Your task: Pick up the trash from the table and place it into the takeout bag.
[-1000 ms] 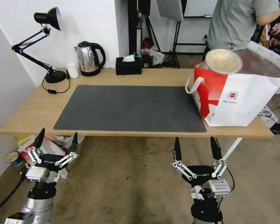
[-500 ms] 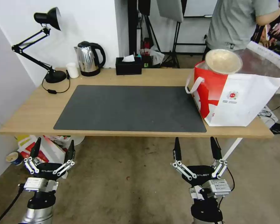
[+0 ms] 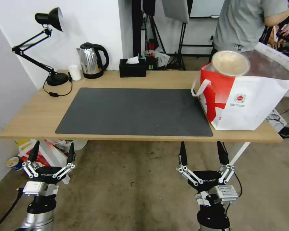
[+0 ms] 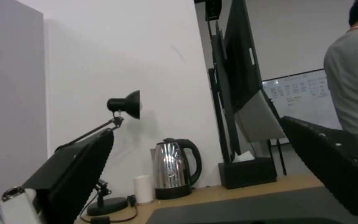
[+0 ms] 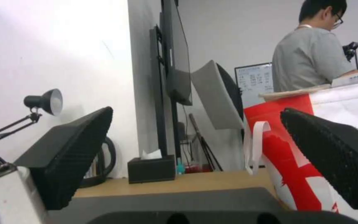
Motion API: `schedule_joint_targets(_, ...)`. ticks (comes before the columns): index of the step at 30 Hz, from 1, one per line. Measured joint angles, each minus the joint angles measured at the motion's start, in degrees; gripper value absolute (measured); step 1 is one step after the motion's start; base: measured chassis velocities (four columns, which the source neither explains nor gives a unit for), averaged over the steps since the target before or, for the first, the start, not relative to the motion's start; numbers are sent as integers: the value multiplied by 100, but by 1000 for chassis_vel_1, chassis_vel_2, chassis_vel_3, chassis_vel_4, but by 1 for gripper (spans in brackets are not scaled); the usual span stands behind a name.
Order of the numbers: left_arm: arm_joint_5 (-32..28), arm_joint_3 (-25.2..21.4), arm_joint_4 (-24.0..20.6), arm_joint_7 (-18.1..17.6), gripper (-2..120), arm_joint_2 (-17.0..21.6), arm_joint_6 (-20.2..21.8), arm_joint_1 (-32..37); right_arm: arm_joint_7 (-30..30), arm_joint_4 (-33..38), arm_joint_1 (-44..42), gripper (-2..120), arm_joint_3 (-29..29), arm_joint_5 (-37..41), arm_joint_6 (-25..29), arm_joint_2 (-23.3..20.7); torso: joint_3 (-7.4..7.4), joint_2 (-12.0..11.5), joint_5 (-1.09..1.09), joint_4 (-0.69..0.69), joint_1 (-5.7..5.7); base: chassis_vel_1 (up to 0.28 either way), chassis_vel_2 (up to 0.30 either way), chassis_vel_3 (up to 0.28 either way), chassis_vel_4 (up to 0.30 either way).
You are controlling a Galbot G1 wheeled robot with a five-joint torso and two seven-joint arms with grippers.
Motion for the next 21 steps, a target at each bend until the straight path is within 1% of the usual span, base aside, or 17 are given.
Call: schedule_joint_targets(21, 8, 4, 0, -9, 100, 5, 12, -1, 0, 0, 0, 100, 0, 0, 0, 0, 0, 0, 0, 0, 0, 0, 0, 0, 0)
